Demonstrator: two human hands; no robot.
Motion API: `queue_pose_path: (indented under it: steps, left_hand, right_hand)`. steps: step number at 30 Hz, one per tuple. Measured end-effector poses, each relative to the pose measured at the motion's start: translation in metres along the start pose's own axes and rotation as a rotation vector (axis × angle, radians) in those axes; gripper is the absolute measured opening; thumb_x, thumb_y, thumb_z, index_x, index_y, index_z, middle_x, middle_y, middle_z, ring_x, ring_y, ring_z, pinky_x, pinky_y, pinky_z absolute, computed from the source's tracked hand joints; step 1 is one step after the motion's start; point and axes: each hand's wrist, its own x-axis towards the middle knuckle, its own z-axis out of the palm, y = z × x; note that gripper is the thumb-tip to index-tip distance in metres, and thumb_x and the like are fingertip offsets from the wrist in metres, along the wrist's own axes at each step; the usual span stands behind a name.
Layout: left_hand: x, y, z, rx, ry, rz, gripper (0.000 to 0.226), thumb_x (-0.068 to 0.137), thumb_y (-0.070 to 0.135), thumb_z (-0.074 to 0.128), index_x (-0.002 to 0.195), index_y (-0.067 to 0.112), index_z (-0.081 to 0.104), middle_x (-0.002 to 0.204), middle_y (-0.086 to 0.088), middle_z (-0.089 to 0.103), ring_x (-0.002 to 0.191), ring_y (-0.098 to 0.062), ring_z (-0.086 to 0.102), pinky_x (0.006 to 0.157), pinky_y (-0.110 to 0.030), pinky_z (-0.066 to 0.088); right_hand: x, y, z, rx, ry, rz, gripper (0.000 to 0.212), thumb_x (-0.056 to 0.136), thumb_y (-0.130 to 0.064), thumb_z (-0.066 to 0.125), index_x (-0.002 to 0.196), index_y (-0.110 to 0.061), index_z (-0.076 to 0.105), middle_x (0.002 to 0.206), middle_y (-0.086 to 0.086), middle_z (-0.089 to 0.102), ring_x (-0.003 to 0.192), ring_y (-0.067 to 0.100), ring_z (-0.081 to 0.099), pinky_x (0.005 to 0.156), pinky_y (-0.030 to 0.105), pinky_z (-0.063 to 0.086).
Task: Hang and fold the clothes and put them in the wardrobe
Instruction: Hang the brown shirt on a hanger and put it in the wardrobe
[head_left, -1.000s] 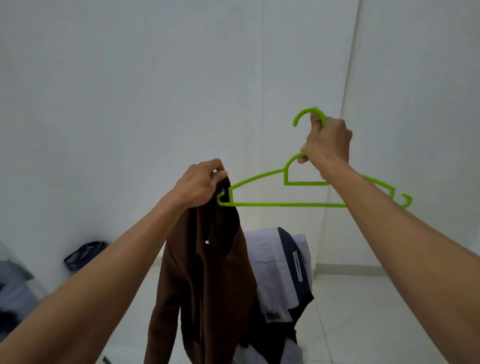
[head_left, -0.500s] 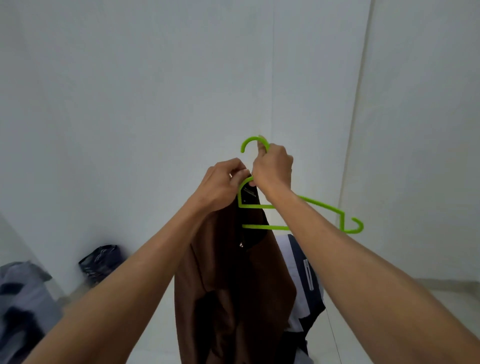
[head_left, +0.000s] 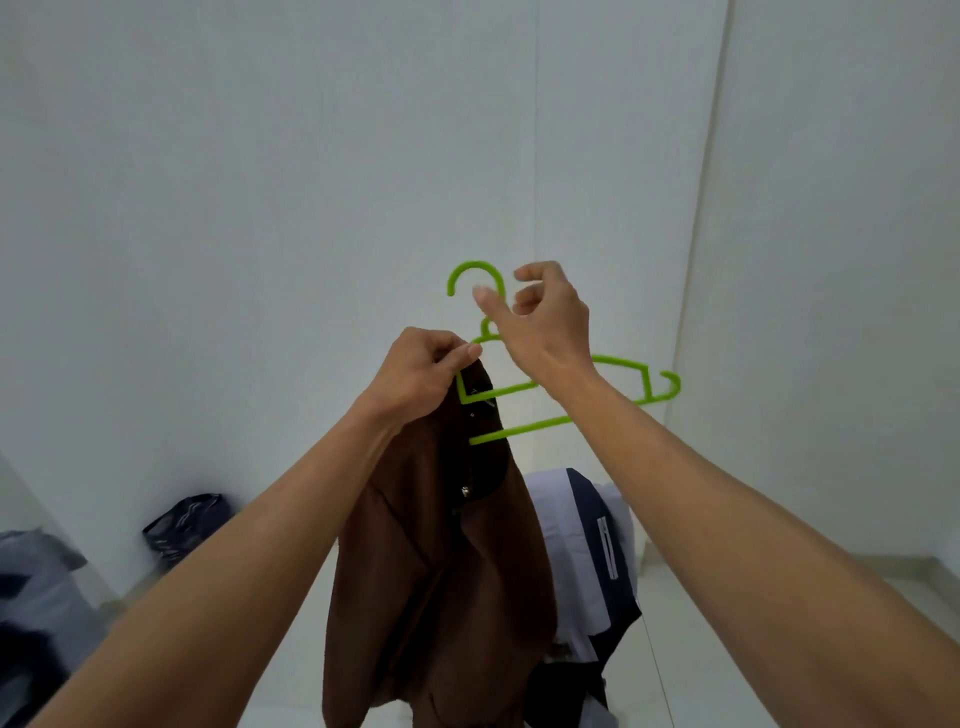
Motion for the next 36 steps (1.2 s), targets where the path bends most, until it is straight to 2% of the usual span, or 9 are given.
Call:
queue_pose_path:
  steps: [4,7,11,14,17,21,30,34,36]
  left_hand:
    - [0.005,-0.008,-0.010,-0.075,0.150,-0.085,0.026,0.094,0.032,0.066,0.085,0.010,0.075,0.067,-0.005,0.063,0.059,-0.011,0.052,0.063,-0.029,0.044]
    - [0.007,-0.005,-0.012,-0.135,0.193,-0.112,0.026,0.094,0.029,0.066,0.087,0.005,0.074,0.070,-0.006,0.064,0.060,-0.012,0.052,0.063,-0.029,0.045]
    - [0.009,0.006,-0.010,-0.226,0.183,-0.115,0.025,0.094,0.028,0.067,0.089,0.004,0.075,0.079,-0.013,0.071,0.066,-0.014,0.059,0.068,-0.035,0.052]
    - [0.006,0.006,-0.016,-0.288,0.139,-0.121,0.022,0.094,0.028,0.067,0.094,0.007,0.076,0.087,-0.016,0.073,0.074,-0.018,0.063,0.080,-0.044,0.058]
    - [-0.002,-0.011,-0.035,-0.309,0.125,-0.127,0.019,0.097,0.025,0.063,0.102,0.013,0.076,0.091,-0.009,0.072,0.080,-0.013,0.064,0.086,-0.041,0.056]
    - [-0.023,-0.041,-0.054,-0.225,-0.025,-0.144,0.017,0.100,0.024,0.058,0.102,0.016,0.073,0.101,-0.004,0.076,0.089,-0.011,0.069,0.084,-0.030,0.052]
    - [-0.028,-0.058,-0.052,0.009,-0.071,-0.103,0.014,0.103,0.024,0.051,0.091,0.021,0.059,0.082,-0.026,0.062,0.062,-0.020,0.041,0.062,-0.033,0.036]
    - [-0.026,-0.058,-0.042,0.103,0.004,-0.057,0.011,0.100,0.022,0.053,0.093,0.025,0.062,0.076,-0.017,0.065,0.056,-0.014,0.042,0.060,-0.031,0.038]
    - [-0.027,-0.053,-0.037,0.001,0.021,-0.064,0.012,0.100,0.021,0.055,0.100,0.024,0.066,0.083,-0.009,0.071,0.065,-0.011,0.052,0.066,-0.029,0.043]
  right_hand:
    - [-0.029,0.030,-0.005,-0.099,0.043,-0.232,0.028,0.079,-0.029,0.080,0.082,-0.015,0.056,0.073,-0.005,0.058,0.064,0.004,0.052,0.064,0.020,0.045]
    - [-0.053,0.055,-0.001,-0.249,-0.315,0.023,0.033,0.077,-0.046,0.079,0.076,-0.015,0.066,0.072,-0.004,0.067,0.070,0.007,0.065,0.073,0.030,0.056]
    - [-0.068,0.076,0.014,-0.388,-0.565,0.336,0.056,0.076,-0.055,0.075,0.111,-0.014,0.060,0.102,0.006,0.064,0.081,0.026,0.070,0.061,0.035,0.060]
    - [-0.061,0.082,0.016,-0.260,-0.540,0.421,0.019,0.087,-0.017,0.073,0.100,-0.003,0.070,0.092,0.013,0.070,0.077,0.029,0.072,0.065,0.044,0.063]
    - [-0.047,0.079,-0.011,0.042,-0.456,0.587,0.004,0.092,-0.001,0.066,0.088,0.000,0.067,0.082,0.015,0.066,0.071,0.026,0.067,0.073,0.051,0.061]
    - [-0.019,0.068,-0.049,0.272,-0.328,0.689,0.013,0.096,-0.006,0.062,0.085,-0.012,0.066,0.070,0.004,0.058,0.063,0.017,0.054,0.061,0.038,0.054]
    - [0.018,0.039,-0.066,0.307,-0.348,0.828,0.034,0.089,-0.018,0.051,0.058,-0.020,0.063,0.065,-0.001,0.059,0.065,0.017,0.051,0.060,0.029,0.043]
    - [0.024,0.017,-0.072,0.192,-0.417,0.810,0.026,0.089,-0.038,0.067,0.090,-0.012,0.071,0.085,0.003,0.067,0.073,0.020,0.065,0.064,0.030,0.054]
    - [0.027,0.014,-0.069,0.139,-0.330,0.711,0.027,0.084,-0.024,0.078,0.100,-0.004,0.071,0.086,0.011,0.066,0.069,0.024,0.067,0.064,0.037,0.061]
